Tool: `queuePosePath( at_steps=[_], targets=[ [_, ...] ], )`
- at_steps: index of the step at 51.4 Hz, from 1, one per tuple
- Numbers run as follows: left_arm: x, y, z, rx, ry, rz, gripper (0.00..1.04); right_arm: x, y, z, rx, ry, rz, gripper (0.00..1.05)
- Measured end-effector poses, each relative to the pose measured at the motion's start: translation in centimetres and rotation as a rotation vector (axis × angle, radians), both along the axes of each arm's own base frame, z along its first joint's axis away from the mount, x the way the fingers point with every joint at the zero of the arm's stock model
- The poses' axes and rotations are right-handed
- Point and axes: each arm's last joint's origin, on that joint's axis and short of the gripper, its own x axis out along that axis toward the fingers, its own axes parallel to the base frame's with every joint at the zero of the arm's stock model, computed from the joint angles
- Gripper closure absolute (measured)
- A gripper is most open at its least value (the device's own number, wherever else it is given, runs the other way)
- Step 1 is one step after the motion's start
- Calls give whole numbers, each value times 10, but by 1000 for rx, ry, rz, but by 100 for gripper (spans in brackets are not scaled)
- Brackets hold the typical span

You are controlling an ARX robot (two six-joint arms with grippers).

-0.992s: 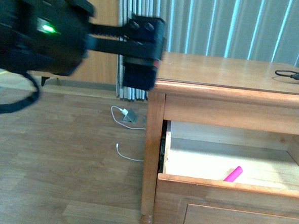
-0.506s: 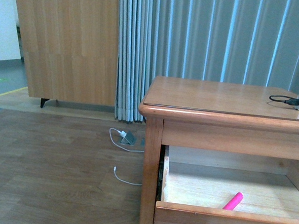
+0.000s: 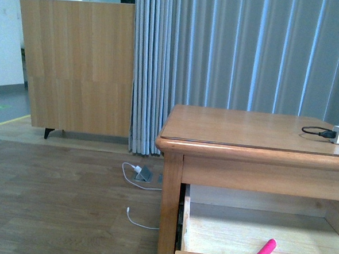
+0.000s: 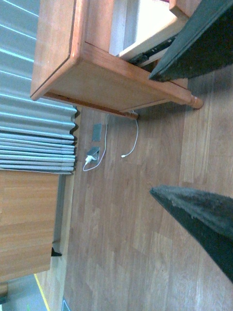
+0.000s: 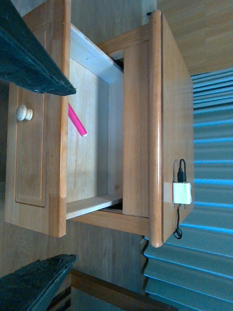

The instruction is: Place pink marker in drawer with both arms

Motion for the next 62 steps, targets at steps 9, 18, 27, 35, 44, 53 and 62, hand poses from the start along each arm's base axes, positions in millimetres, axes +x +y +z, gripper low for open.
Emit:
queuePosePath(
  at_steps=[9, 18, 27, 35, 44, 53, 62],
  targets=[
    [-5, 11, -13, 41, -1, -18, 73, 0, 0, 0, 0, 0, 0, 8],
    [-10, 14, -22, 51, -4, 3, 101, 0, 0, 0, 0, 0, 0, 8],
    [-14, 14, -28, 51, -3, 5, 101, 0, 0, 0, 0, 0, 1, 8],
    [-17, 14, -34, 52, -11, 5, 101, 0, 0, 0, 0, 0, 1, 8],
    [-28, 14, -36, 52, -23, 5, 101, 0, 0, 0, 0, 1, 0, 8],
    [-29, 14, -36, 52, -23, 5, 101, 0, 0, 0, 0, 1, 0, 8],
    [-29, 14, -36, 51, -23, 5, 100, 0, 0, 0, 0, 1, 1, 8]
  ],
)
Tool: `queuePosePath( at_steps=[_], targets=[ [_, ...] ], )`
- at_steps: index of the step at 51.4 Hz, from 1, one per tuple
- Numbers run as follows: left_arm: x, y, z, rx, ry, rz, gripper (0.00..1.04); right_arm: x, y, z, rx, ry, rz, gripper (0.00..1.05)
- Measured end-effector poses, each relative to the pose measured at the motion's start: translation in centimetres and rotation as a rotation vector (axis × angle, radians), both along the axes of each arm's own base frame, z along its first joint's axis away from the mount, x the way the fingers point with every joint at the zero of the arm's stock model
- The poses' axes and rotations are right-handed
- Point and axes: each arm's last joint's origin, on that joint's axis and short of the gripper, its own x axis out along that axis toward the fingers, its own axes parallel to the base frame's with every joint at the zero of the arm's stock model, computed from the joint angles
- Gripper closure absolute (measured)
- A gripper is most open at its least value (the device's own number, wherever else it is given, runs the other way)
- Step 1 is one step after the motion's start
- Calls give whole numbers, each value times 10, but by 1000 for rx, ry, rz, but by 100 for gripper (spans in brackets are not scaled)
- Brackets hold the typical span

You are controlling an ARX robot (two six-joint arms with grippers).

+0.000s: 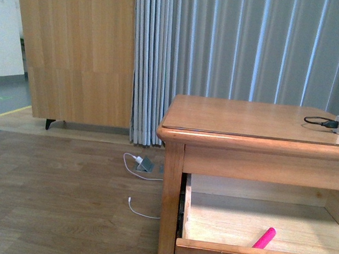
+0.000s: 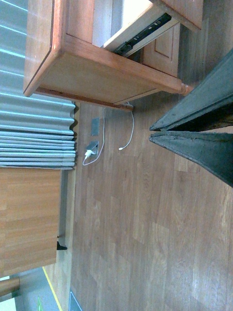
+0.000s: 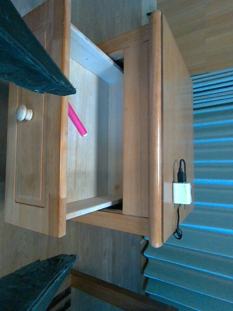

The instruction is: Place pink marker in drawer with both arms

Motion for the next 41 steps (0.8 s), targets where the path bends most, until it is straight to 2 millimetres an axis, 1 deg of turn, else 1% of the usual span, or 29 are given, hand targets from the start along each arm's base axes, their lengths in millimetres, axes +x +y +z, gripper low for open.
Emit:
queuePosePath(
  at_steps=[8, 14, 16, 19, 20, 22, 27, 31, 41],
  targets=[
    [0, 0, 0, 1, 0, 0, 72, 0, 0, 0, 0, 0, 0, 8],
    [0, 0, 0, 1, 0, 0, 51, 1, -1, -5, -74, 57, -79, 8],
    [0, 0, 0, 1, 0, 0, 40, 4, -2, -9, -79, 132, -75, 8],
    [0, 0, 0, 1, 0, 0, 31, 7, -2, -11, -79, 203, -58, 8],
    [0, 0, 0, 1, 0, 0, 29, 7, -2, -11, -76, 215, -53, 8],
    [0, 0, 0, 1, 0, 0, 21, 10, -2, -11, -62, 260, -27, 8],
    [0, 0, 0, 1, 0, 0, 5, 22, -1, -11, -46, 368, 21, 8],
    [0, 0, 0, 3, 0, 0, 7, 33, 2, -16, -35, 444, 65, 8],
    [0, 0, 0, 3, 0, 0, 6, 68, 12, -25, -66, 587, 142, 8]
  ],
)
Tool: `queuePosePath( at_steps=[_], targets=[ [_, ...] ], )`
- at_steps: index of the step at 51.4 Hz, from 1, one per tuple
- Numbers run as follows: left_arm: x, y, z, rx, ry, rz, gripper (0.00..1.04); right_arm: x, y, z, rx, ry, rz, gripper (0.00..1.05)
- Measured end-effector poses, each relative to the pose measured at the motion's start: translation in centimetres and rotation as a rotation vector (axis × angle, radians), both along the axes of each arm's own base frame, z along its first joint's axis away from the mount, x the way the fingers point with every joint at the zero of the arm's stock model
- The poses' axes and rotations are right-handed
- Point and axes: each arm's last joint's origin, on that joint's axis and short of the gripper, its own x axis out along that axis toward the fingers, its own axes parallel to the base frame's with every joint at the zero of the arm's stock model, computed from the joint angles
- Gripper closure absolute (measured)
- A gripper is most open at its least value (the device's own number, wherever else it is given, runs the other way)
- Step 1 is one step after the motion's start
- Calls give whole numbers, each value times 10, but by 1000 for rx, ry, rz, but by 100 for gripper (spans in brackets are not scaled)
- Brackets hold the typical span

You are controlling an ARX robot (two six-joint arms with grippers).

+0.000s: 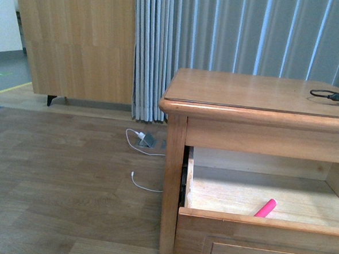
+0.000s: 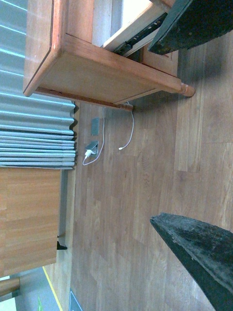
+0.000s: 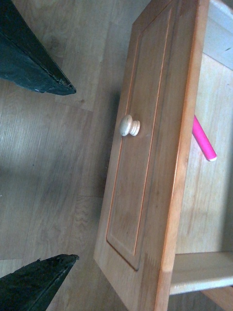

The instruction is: Place pink marker in drawer with both arms

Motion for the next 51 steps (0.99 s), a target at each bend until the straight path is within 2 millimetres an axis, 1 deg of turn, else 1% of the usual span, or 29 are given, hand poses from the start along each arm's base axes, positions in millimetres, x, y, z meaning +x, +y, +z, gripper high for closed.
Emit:
queuePosePath(
  at_steps=[11, 20, 31, 37, 51],
  targets=[
    [0, 0, 0, 0, 0, 0, 6, 42, 3, -10, 16, 76, -1, 8],
    [0, 0, 0, 0, 0, 0, 6, 81, 6, -30, -10, 82, -65, 8],
    [0, 0, 0, 0, 0, 0, 6, 109, 11, -49, 17, 86, -131, 8],
    [0, 0, 0, 0, 0, 0, 6, 127, 14, -50, 24, 54, -144, 8],
    [0, 0, 0, 0, 0, 0, 6, 159, 17, -54, 36, -11, -173, 8]
  ],
)
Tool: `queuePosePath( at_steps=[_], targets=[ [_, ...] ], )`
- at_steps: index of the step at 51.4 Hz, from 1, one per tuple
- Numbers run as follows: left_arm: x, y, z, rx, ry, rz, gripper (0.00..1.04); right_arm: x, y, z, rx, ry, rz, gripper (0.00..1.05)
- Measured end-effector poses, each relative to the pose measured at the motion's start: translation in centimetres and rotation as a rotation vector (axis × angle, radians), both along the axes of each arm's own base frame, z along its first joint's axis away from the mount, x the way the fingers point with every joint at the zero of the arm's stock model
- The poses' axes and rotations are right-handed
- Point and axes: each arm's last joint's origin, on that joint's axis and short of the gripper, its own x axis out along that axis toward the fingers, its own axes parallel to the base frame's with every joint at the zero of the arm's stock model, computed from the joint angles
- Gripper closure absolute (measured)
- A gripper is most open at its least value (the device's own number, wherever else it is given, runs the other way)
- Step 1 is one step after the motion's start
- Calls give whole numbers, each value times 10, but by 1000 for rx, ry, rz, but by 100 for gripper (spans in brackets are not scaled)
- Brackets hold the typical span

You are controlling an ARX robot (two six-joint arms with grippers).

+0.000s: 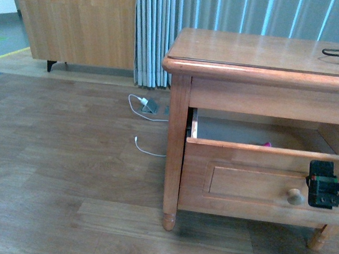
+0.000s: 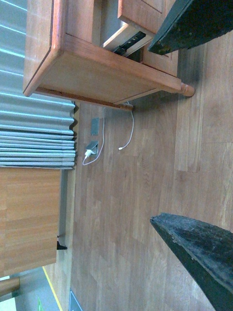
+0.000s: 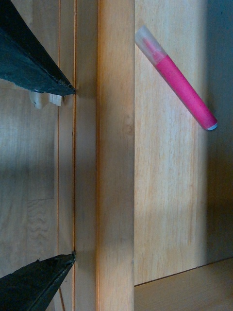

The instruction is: Place pink marker in drawer with both arms

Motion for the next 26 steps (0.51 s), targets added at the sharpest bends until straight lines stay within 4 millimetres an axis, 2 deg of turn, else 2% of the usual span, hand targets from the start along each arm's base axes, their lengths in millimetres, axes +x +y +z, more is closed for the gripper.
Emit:
queuePosePath(
  at_steps=[26],
  targets=[
    [0, 0, 0, 0, 0, 0, 6, 66, 4, -10, -9, -124, -23, 8]
  ],
)
